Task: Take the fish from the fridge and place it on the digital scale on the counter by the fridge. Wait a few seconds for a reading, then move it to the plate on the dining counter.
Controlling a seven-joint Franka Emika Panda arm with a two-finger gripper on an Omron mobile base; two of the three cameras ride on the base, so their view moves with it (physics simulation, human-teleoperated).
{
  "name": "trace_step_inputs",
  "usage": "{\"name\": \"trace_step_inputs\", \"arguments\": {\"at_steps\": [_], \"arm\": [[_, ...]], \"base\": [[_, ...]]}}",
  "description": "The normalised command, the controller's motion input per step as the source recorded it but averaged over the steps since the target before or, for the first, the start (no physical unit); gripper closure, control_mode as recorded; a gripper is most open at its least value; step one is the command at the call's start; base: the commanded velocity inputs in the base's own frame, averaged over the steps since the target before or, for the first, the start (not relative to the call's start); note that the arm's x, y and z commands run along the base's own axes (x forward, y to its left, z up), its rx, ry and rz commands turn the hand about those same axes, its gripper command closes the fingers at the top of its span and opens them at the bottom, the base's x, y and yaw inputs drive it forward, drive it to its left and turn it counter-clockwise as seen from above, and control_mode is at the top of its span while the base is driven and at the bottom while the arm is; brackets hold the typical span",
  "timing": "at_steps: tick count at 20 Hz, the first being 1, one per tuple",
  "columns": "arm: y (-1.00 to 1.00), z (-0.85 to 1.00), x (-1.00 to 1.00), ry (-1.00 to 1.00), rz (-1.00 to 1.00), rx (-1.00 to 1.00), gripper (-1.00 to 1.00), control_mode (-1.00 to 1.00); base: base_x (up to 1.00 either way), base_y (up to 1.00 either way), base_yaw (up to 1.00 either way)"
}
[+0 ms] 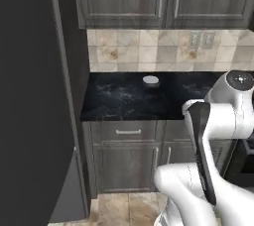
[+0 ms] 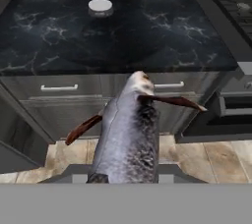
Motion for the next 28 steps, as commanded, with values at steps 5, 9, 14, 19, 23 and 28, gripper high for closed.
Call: {"name": "trace_step_inputs", "arguments": {"at_steps": [5,9,14,19,23,28], "arm": [[0.0,0.0,0.0,0.0,0.0,0.0,1.0,1.0],[0.0,0.0,0.0,0.0,0.0,0.0,1.0,1.0],[0.0,0.0,0.0,0.0,0.0,0.0,1.0,1.0],[0.0,0.0,0.0,0.0,0.0,0.0,1.0,1.0],[0.0,0.0,0.0,0.0,0.0,0.0,1.0,1.0],[0.0,0.0,0.0,0.0,0.0,0.0,1.0,1.0]], "base": [[-0.34,-0.19,-0.75],[0.0,-0.24,-0.85],[0.0,-0.35,-0.85],[0.0,-0.47,-0.84],[0.0,-0.6,-0.82],[0.11,-0.67,-0.73]]}}
